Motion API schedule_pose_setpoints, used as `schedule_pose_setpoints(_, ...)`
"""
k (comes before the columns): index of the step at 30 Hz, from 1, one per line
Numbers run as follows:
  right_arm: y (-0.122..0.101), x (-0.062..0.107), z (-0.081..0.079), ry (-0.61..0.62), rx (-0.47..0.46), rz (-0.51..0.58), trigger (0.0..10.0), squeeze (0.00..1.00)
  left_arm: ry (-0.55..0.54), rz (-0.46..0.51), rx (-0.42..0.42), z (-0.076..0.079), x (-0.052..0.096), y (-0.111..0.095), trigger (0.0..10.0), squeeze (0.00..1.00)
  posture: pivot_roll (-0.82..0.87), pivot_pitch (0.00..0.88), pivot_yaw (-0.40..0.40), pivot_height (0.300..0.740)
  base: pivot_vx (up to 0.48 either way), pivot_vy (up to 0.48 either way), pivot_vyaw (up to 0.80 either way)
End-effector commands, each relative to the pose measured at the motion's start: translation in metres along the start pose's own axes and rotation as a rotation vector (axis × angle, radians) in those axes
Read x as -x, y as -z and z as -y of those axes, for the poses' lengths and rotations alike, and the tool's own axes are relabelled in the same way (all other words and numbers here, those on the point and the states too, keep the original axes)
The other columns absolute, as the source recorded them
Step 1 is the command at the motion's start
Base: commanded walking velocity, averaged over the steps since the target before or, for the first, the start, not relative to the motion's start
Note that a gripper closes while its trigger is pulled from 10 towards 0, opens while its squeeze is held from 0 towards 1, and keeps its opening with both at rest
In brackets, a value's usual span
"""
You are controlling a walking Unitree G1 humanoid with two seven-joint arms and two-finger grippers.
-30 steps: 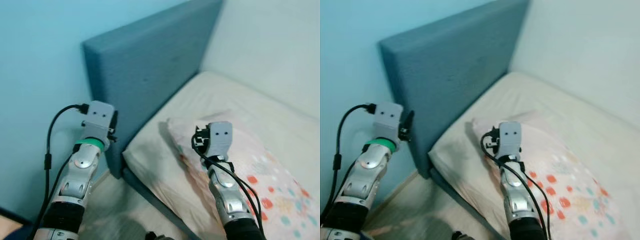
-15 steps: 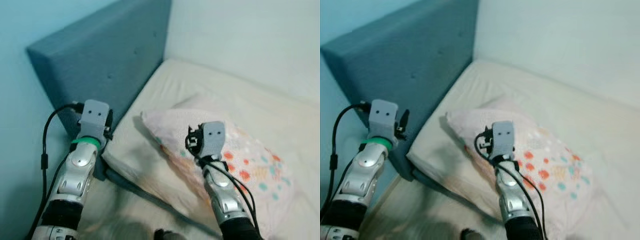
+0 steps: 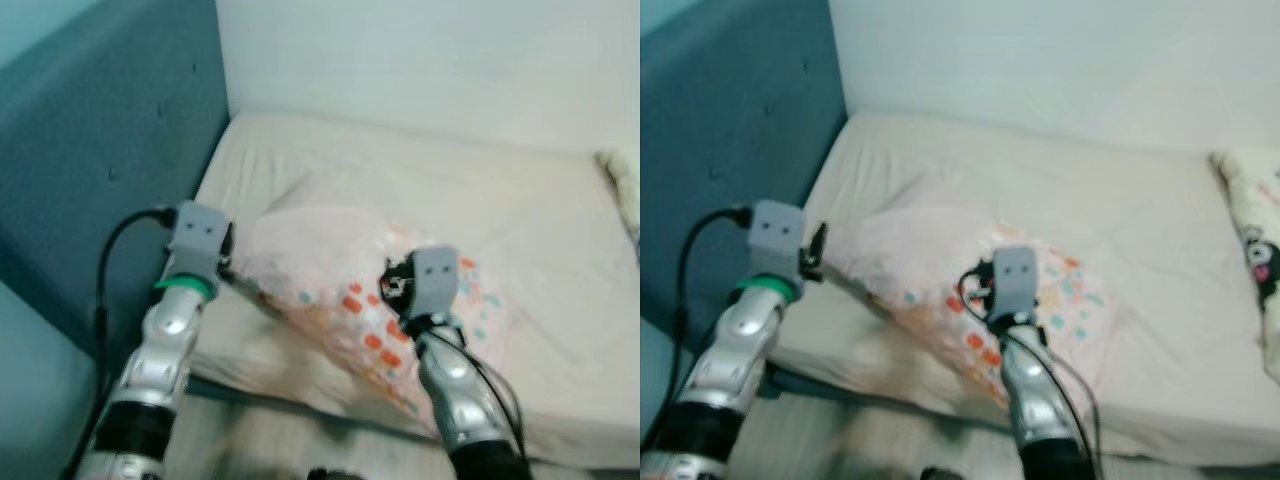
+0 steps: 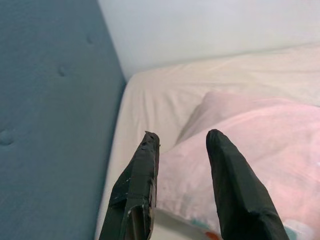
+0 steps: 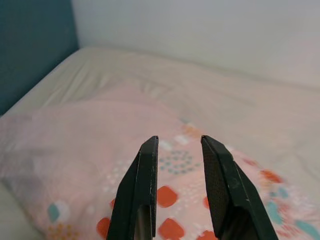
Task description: Clean up the room
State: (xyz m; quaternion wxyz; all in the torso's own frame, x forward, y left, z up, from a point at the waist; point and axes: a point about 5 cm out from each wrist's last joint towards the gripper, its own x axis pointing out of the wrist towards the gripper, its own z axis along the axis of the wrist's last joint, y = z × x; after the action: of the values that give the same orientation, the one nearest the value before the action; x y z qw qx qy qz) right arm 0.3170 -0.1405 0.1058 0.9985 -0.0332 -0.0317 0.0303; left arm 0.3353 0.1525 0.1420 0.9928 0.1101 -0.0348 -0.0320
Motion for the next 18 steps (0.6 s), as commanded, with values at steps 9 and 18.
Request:
schedule_pose_setpoints(9,0.0084,0.004,-0.0029,-0.004,-0.012,-0.035,10.0,0.0,0.001,-0.021,0.007,-0.0002,0.0029,0.0059,10.0,0.0,0.02,0.041,0.036,0.74,0.0,0.0,-0.8)
schedule_pose_setpoints(18,0.0084,0.0037,-0.0028,-0.002,-0.01,-0.034,10.0,0.0,0.007,-0.014,0.02,0.0009,0.0028,0.0049,10.0,0.0,0.02,0.039,0.036,0.74,0.0,0.0,-0.8)
